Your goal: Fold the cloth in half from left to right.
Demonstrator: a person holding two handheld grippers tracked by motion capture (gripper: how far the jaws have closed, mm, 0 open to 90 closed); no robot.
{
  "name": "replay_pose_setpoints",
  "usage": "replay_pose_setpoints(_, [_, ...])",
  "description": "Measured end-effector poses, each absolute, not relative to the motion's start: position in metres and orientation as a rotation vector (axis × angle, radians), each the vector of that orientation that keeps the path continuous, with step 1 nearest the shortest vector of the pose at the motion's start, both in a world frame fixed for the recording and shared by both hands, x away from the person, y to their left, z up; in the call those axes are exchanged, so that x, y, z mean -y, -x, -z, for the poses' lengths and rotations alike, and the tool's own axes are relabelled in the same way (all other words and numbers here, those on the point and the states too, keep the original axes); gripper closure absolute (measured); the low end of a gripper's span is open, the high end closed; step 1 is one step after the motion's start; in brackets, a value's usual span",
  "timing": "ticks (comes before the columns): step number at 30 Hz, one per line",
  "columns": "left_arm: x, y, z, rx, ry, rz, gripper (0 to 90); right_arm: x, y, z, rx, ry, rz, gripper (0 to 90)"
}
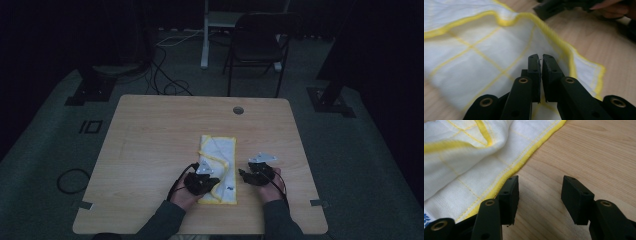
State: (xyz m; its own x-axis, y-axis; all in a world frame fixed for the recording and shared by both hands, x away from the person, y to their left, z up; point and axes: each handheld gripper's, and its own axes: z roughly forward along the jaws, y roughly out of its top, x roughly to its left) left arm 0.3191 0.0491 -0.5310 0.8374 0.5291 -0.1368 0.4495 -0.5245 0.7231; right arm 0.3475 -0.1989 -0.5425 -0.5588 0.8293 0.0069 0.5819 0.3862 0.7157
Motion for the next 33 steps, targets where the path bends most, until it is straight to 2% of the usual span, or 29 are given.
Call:
replay_pose_setpoints(13, [-0.035, -0.309, 0.536, -0.657, -2.228, -0.092, 81.3, 0.199, -0.348, 0.542, -2.297, -1.229, -0.971, 48.1])
replay_pose_setpoints(21, [-0.037, -0.306, 0.535, -0.648, -2.222, -0.09, 73.8, 0.198, -0.348, 0.541, -2.296, -1.235, -0.968, 48.9])
replay_pose_setpoints(33, [-0.036, -0.296, 0.535, -0.615, -2.214, -0.056, 70.3, 0.187, -0.35, 0.526, -2.271, -1.186, -1.043, 50.1])
